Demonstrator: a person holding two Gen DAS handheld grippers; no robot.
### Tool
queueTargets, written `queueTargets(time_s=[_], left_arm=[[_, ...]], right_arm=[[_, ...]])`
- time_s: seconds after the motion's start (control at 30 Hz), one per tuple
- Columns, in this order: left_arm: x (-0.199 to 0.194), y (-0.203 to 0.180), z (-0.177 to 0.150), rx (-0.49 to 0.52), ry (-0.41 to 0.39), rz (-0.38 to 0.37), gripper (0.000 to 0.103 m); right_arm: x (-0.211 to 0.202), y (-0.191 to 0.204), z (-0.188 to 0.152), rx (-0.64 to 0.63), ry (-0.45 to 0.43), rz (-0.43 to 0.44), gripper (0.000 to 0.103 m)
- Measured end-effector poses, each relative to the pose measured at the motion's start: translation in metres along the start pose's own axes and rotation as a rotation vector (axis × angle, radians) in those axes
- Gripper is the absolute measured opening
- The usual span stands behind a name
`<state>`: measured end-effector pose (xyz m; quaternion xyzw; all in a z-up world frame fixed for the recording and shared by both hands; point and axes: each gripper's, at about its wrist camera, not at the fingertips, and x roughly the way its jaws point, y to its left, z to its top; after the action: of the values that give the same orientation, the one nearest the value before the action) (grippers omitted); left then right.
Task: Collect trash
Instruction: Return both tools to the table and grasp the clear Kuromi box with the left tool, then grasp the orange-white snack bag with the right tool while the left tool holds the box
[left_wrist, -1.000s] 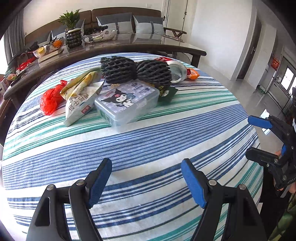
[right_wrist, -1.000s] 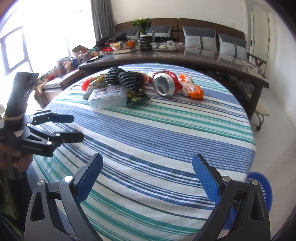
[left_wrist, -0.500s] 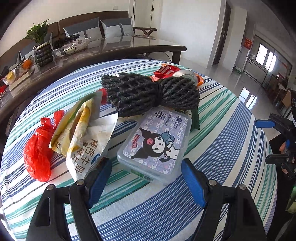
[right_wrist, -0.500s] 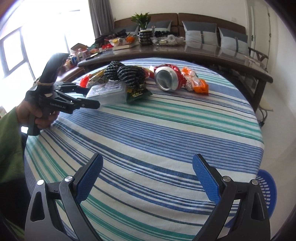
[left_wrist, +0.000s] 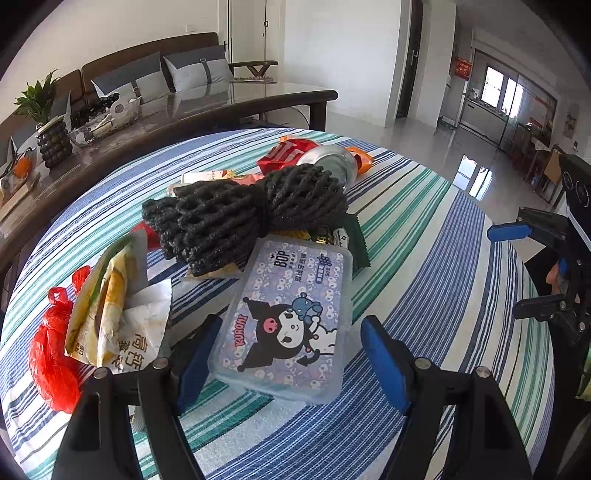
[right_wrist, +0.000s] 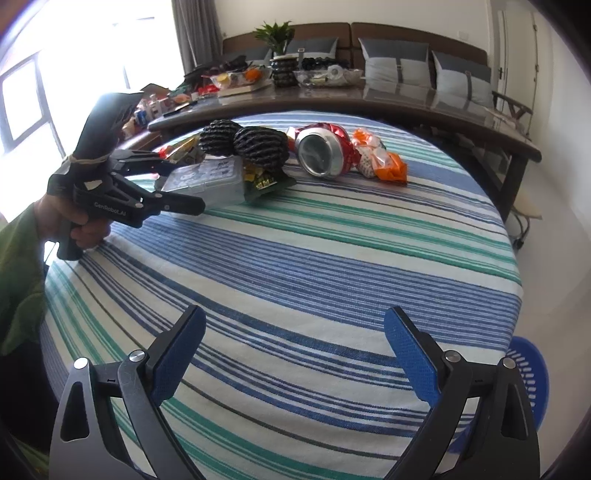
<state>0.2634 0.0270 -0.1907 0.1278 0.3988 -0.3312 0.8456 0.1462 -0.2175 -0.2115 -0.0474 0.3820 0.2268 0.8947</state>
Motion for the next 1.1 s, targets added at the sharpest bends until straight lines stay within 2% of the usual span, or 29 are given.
queueTargets(time_s=[0.03,0.23,0.4,0.53,0.63,0.73,0.9,0.93,0.97,1.1], left_arm=[[-0.001,-0.003,-0.001,0.001,-0.001,-0.011,0.063],[-0.012,-0.029,-0.011,-0.041,0.003,0.009,0.063],[-0.029,-0.048,-0.029,-0.184,0.0,0.133,0.063],[-0.04,-0.046,-0.041,-0.309,-0.028,0.211,0.063],[-0.039,-0.041,-0.039,-0.344,-0.032,0.212,0.063],[-0.037,-0.038,-0.038,-0.361,-0.032,0.203,0.063],[-0.033,-0.039,-0.038,-0.358,-0.022,0.196,0.065],[-0.033,-0.039,-0.038,-0.358,-0.018,0.195,0.065],[-0.032,-0.039,-0.039,-0.359,-0.014,0.196,0.065],[-0.031,-0.039,-0.038,-0.364,-0.006,0.202,0.065]], right_arm=[[0.0,0.0,0.0,0.001,0.0,-0.002,0.098],[-0.003,-0.007,0.002,0.023,-0.002,-0.016,0.098],[-0.004,-0.031,0.01,0.066,-0.013,-0.053,0.098],[0.015,-0.067,0.04,0.105,0.007,-0.112,0.098],[0.047,-0.09,0.075,0.089,0.048,-0.129,0.097],[0.083,-0.092,0.105,-0.026,0.106,-0.114,0.085],[0.118,-0.079,0.13,-0.189,0.125,-0.14,0.079],[0.12,-0.077,0.133,-0.2,0.119,-0.13,0.071],[0.122,-0.077,0.133,-0.204,0.119,-0.118,0.05],[0.11,-0.086,0.126,-0.14,0.107,-0.109,0.05]])
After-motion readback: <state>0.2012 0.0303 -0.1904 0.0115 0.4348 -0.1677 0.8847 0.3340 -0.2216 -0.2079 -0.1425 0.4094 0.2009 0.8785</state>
